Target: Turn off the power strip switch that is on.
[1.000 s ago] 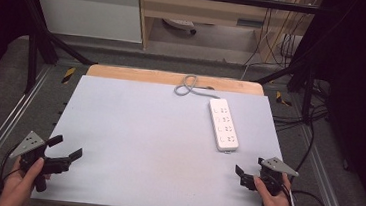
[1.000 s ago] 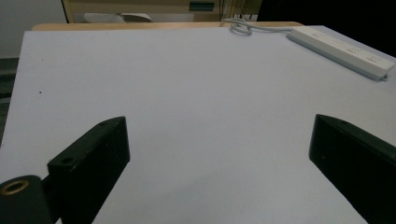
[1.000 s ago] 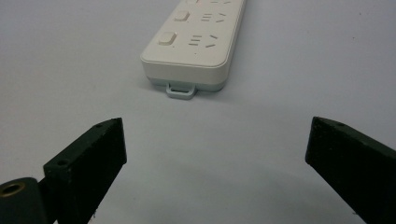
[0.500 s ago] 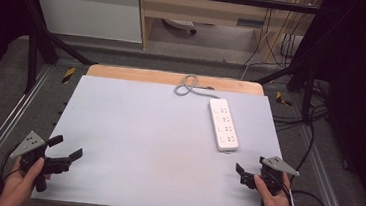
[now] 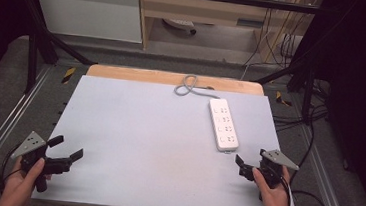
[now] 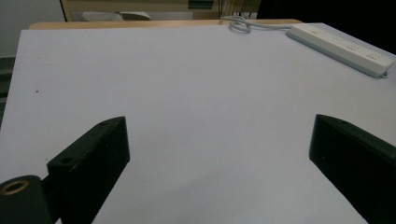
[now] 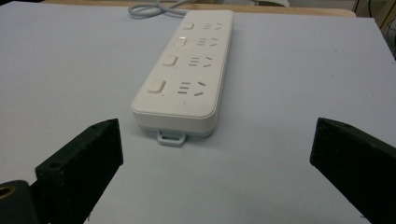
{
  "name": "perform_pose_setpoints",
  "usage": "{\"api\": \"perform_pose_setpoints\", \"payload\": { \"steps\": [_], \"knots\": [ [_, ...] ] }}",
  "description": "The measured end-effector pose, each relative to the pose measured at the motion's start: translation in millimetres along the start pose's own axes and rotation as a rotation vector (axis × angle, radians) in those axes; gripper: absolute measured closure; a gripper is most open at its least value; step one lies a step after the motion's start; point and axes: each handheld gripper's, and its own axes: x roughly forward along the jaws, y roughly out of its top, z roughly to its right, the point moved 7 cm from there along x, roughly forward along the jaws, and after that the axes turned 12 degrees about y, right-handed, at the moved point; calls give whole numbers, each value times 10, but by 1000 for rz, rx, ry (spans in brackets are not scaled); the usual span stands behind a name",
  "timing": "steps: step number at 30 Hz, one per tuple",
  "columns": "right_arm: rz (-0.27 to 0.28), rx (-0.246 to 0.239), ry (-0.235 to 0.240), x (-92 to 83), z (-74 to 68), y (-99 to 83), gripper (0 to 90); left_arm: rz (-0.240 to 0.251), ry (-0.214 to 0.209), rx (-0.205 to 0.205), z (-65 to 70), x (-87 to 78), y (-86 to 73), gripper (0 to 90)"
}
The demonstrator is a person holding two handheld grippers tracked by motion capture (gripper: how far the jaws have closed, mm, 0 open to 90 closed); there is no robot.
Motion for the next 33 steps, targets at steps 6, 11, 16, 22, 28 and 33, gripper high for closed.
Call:
{"api": "perform_pose_setpoints", "payload": {
  "steps": [6,11,16,22,28,33],
  "knots": [
    [-4,-22,3,92,-48,93,29,1,3,0,2,7,-1,50],
    [8,-34,0,141,-70,176,32,1,4,1,1,6,-1,50],
    [15,-35,7,204,-92,282,32,1,4,0,1,8,-2,50],
    [19,-32,15,300,-94,400,25,-2,1,0,10,11,-6,50],
    [26,-37,17,393,-75,509,29,-3,1,3,10,16,-8,50],
    [31,-36,19,454,-73,571,31,-6,2,5,8,17,-12,50]
  ]
}}
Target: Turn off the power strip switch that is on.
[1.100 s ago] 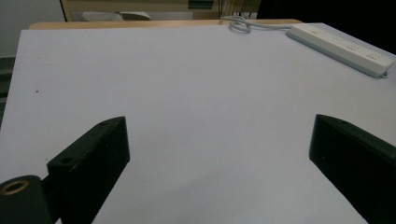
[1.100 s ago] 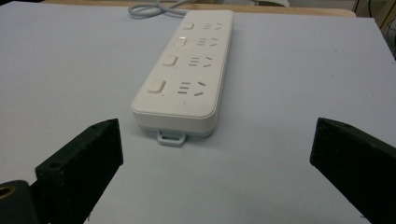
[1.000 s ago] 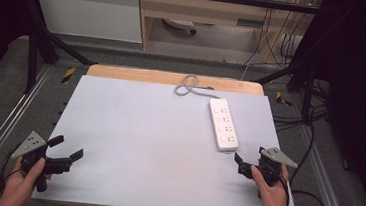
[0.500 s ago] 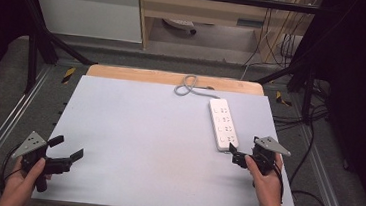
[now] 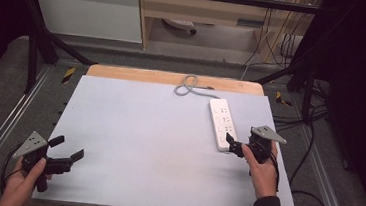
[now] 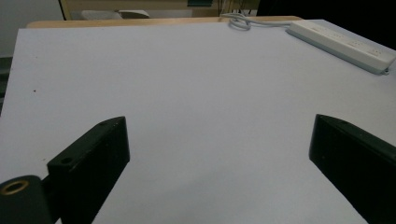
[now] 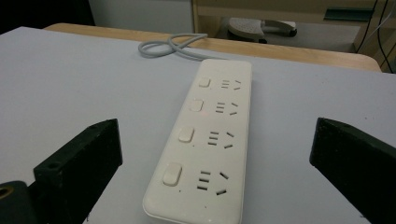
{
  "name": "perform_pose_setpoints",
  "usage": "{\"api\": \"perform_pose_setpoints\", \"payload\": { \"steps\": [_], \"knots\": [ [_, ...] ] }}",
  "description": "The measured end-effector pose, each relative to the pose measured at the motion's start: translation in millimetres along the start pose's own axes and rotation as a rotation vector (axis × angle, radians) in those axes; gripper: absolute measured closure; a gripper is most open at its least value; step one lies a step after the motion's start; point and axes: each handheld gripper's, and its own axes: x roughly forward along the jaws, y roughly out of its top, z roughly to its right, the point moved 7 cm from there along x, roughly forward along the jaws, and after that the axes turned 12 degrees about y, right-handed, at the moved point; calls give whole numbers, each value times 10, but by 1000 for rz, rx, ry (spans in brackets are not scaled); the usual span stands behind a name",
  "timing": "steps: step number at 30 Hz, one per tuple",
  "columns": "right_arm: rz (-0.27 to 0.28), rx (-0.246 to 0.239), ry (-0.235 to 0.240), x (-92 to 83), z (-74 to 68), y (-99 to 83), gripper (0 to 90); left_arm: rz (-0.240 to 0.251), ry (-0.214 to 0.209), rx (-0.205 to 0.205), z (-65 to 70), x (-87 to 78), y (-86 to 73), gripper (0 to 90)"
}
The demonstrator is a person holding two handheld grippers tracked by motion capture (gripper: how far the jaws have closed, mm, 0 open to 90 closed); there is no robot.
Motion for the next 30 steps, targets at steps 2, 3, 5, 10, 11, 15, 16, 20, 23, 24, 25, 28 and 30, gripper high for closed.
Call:
{"api": "perform_pose_setpoints", "payload": {
  "steps": [2,3,5,10,11,15,16,20,23,24,25,28,30],
  "knots": [
    [5,-2,-4,22,8,29,34,0,0,0,0,4,0,50],
    [8,1,-7,34,14,55,36,0,0,0,0,4,-1,50],
    [13,3,-8,40,17,68,37,-1,-2,2,1,5,-2,50],
    [13,1,-8,67,24,113,38,0,-1,3,3,4,-2,50],
    [10,2,-8,87,28,124,38,0,-1,4,3,3,-2,50],
    [12,-1,-8,116,44,143,39,0,-1,4,3,4,-2,50],
    [9,1,-3,127,44,148,39,0,-1,4,3,5,-2,50],
    [8,-4,-3,180,58,199,41,0,-1,5,4,7,-3,50],
    [15,-1,-1,220,68,255,44,0,-1,7,5,7,-3,50],
    [19,-3,-1,235,71,273,44,0,-2,7,5,7,-4,50],
    [20,-3,1,249,72,290,44,0,-2,6,5,8,-4,50],
    [27,2,5,287,84,330,44,0,-2,7,4,8,-4,50],
    [33,14,6,316,98,355,45,0,-5,7,8,9,-3,50]
  ]
}}
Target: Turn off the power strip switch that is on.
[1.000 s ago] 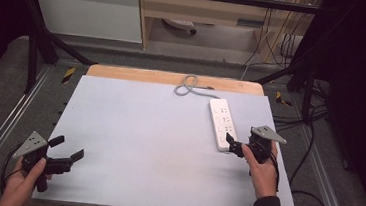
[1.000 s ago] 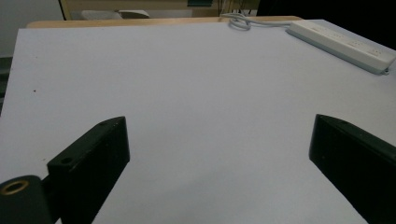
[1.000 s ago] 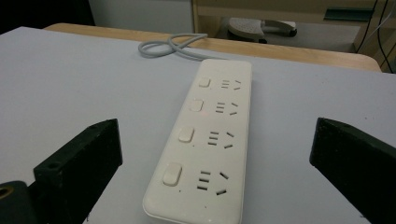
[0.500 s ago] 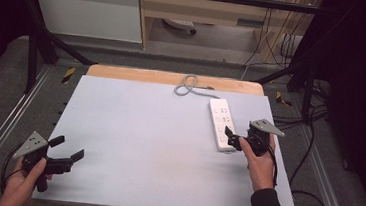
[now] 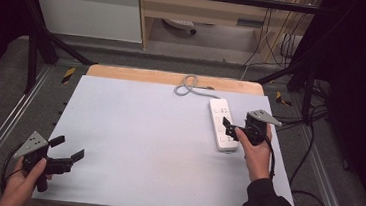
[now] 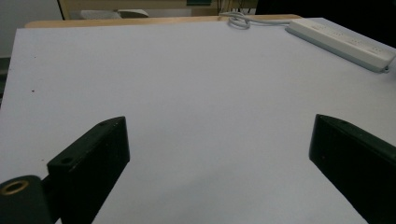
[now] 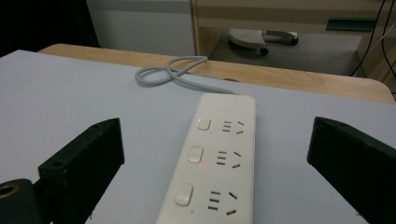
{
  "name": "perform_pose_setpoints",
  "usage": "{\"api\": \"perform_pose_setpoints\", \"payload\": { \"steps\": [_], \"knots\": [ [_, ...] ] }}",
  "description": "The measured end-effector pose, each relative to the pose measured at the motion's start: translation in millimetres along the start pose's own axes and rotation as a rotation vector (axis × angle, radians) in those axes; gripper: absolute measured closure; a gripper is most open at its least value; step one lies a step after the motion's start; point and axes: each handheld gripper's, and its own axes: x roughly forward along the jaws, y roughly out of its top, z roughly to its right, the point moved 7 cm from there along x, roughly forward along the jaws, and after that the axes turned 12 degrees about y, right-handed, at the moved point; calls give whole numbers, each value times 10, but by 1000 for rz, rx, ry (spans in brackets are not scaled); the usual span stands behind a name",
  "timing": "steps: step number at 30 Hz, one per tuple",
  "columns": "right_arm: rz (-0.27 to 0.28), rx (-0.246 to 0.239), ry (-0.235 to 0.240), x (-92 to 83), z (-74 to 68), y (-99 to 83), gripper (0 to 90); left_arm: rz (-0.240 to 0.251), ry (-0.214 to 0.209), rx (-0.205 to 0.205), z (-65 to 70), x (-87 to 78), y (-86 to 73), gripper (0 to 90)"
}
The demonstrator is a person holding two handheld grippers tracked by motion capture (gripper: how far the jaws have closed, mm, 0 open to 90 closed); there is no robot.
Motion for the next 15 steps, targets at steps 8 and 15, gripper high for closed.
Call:
{"api": "perform_pose_setpoints", "payload": {
  "steps": [8,15],
  "knots": [
    [16,28,-6,120,90,91,60,-3,-3,0,3,0,-3,50],
    [22,47,-22,181,160,118,61,-3,-4,2,4,1,-4,50]
  ]
}}
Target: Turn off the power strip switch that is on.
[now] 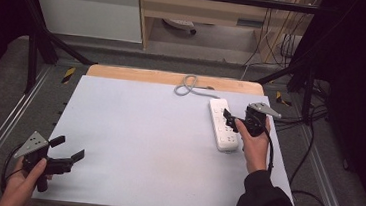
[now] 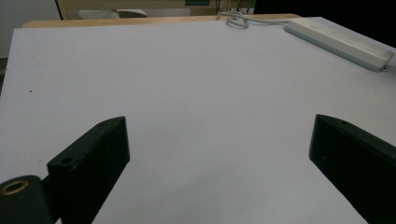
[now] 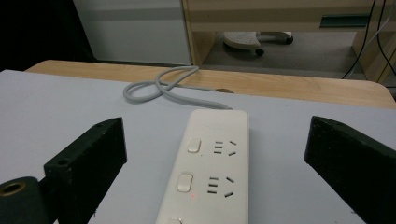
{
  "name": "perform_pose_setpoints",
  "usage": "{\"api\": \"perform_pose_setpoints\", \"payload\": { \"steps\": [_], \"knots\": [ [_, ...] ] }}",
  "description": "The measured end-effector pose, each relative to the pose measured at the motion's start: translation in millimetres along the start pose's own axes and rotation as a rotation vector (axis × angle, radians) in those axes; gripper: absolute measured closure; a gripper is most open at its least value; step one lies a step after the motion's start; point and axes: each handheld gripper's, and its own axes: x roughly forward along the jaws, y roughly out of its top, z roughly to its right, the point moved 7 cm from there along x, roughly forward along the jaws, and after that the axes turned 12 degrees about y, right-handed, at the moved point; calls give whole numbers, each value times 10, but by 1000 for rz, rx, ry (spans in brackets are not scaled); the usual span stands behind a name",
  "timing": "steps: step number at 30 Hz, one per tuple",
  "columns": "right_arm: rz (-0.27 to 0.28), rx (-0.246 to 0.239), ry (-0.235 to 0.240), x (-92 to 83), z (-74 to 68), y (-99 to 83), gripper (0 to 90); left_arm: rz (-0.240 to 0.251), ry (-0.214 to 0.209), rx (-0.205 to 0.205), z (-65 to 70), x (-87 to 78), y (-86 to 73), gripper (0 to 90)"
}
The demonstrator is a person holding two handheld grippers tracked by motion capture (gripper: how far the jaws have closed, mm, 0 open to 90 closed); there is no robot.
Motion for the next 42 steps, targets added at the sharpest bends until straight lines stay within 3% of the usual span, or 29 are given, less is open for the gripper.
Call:
{"api": "perform_pose_setpoints", "payload": {
  "steps": [10,21,31,42],
  "knots": [
    [7,13,-13,121,49,34,76,0,-1,3,4,3,-1,50],
    [24,11,-28,222,76,75,233,2,-4,-1,9,0,2,50],
    [53,33,-33,266,98,118,298,2,-9,0,13,0,1,50],
    [80,17,-47,289,94,168,507,3,-10,1,13,-2,3,50]
  ]
}}
